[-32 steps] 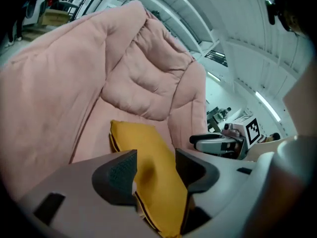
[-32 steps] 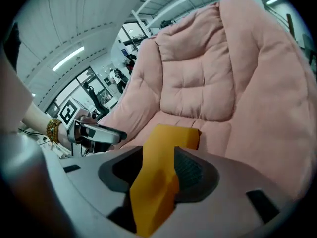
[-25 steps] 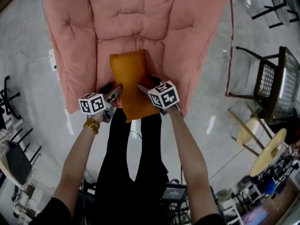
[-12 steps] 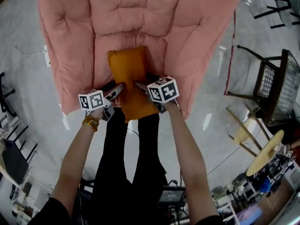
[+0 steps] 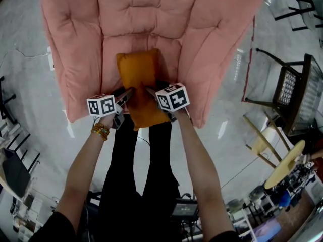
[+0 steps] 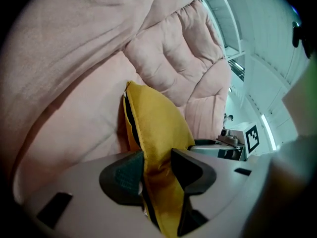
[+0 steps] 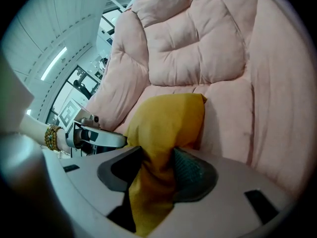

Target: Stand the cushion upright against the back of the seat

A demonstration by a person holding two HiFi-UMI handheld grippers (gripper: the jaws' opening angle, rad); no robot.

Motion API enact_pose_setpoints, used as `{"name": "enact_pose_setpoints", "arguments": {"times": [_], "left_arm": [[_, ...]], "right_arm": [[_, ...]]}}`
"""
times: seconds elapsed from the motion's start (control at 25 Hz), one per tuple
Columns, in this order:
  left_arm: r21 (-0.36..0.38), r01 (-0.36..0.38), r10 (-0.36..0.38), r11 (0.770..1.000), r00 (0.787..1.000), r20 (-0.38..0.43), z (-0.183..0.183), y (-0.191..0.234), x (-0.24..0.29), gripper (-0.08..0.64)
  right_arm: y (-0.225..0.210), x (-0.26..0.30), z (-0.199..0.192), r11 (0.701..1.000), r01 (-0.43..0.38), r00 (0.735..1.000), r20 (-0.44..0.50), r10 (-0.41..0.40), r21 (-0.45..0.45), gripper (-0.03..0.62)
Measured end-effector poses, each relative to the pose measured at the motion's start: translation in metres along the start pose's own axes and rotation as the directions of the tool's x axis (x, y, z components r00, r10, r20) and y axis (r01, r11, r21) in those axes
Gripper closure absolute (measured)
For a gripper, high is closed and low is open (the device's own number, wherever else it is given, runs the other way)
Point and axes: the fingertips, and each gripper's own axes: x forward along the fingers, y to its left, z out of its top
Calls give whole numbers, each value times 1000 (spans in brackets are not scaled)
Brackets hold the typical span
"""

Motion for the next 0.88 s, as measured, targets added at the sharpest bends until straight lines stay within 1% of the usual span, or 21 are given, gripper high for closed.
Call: {"name": "enact_pose_setpoints", "arguments": {"times": [0.32,0.56,0.88], "left_arm": [[69,-50,51,996,999,-15,2,-7,-9,403],[122,-37,41,992,999,-36,9,-23,-14,408],[205,-24,35,979,998,-52,22,-41,-19,411]], "right_arm": [[7,-12,2,1000,28,999,26,-28,-7,411],[11,-25,4,999,37,998,47,-37,-5,416],[16,-42,11,999,50,995,81,-51,10,422]]}}
